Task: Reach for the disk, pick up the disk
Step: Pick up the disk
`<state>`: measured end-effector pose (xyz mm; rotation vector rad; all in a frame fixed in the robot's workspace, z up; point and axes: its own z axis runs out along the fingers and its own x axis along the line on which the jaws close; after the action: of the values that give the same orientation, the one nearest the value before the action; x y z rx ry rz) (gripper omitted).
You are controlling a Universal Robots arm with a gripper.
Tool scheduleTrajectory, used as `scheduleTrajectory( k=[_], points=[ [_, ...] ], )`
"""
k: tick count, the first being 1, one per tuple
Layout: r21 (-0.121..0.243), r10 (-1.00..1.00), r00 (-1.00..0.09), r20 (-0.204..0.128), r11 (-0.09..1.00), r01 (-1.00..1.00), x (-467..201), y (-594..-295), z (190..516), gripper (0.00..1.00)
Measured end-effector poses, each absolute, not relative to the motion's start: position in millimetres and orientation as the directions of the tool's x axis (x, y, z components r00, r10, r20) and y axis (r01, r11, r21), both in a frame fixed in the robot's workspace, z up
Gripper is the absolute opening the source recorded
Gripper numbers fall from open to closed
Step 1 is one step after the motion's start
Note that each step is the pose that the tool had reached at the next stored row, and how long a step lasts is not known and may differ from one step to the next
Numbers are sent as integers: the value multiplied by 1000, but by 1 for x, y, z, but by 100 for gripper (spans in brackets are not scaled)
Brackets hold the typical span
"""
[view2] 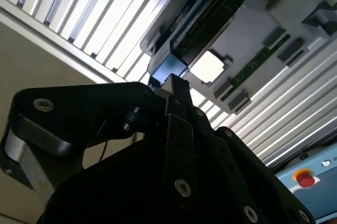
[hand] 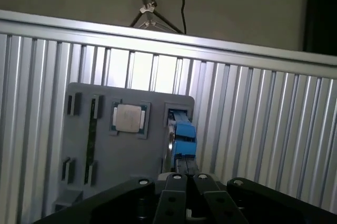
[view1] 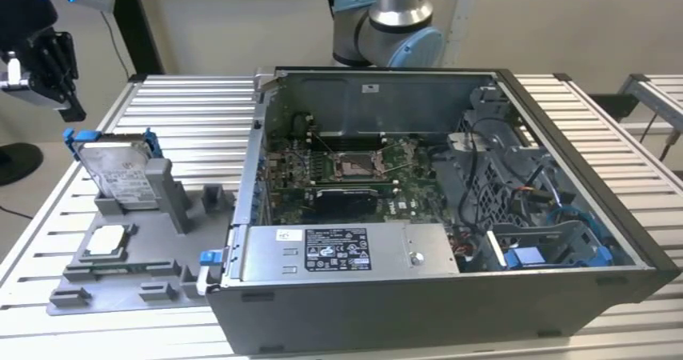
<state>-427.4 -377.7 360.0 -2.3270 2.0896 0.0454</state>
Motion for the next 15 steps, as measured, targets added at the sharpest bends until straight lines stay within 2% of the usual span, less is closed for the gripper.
scheduleTrajectory(
  k=[9, 15],
  points=[
    [10, -999, 45, -31, -45, -999, -427, -378, 360, 0],
    [10, -999, 42, -31, -42, -999, -427, -379, 360, 0]
  ],
)
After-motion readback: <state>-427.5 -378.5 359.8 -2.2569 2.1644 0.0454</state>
